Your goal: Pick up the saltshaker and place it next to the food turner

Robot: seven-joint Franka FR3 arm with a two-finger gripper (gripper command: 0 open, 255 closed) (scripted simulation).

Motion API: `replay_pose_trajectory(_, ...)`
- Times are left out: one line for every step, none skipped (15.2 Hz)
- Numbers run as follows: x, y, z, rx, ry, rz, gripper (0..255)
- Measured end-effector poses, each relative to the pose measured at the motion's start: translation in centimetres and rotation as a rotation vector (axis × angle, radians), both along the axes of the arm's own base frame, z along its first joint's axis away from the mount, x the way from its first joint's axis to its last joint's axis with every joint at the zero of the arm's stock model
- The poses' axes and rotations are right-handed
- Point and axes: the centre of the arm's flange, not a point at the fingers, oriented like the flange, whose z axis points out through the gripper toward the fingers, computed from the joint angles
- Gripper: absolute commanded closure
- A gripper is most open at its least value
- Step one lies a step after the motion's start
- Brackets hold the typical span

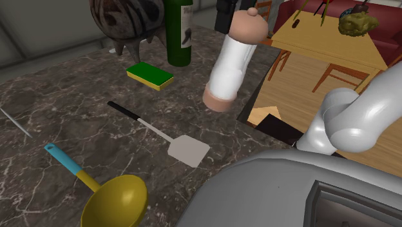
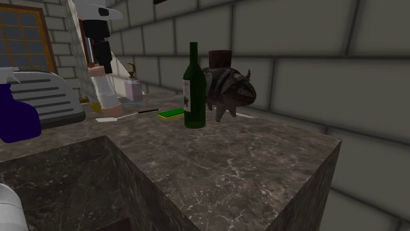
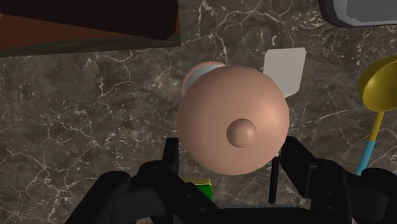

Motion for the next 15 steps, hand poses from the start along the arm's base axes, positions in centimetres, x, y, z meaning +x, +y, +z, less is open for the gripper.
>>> replay_pose_trajectory(0.0, -0.1, -0.5, 0.000, 0.000, 0.000, 255)
replay_pose_trajectory(0.0, -0.1, -1.1, 0.000, 0.000, 0.000, 255)
replay_pose_trajectory(0.0, -0.1, -1.6, 0.000, 0.000, 0.000, 255)
replay_pose_trajectory(0.1, 0.0, -2.2, 0.000, 0.000, 0.000, 255)
replay_pose_trajectory(0.0, -0.1, -2.6, 0.000, 0.000, 0.000, 255)
replay_pose_trajectory(0.0, 0.0, -3.1, 0.000, 0.000, 0.000, 255)
replay_pose_trajectory(0.0, 0.1, -3.6, 0.000, 0.000, 0.000, 255)
replay_pose_trajectory(0.0, 0.0, -4.2, 0.000, 0.000, 0.000, 255)
replay_pose_trajectory(0.0, -0.1, -4.7, 0.000, 0.000, 0.000, 255)
replay_pose_trajectory(0.0, 0.0, -4.9, 0.000, 0.000, 0.000, 255)
replay_pose_trajectory(0.0, 0.0, -5.0, 0.000, 0.000, 0.000, 255)
replay_pose_trajectory(0.0, 0.0, -5.1, 0.000, 0.000, 0.000, 255)
replay_pose_trajectory(0.0, 0.0, -5.1, 0.000, 0.000, 0.000, 255)
replay_pose_trajectory(0.0, 0.0, -5.1, 0.000, 0.000, 0.000, 255)
replay_pose_trajectory(0.0, 0.0, -5.1, 0.000, 0.000, 0.000, 255)
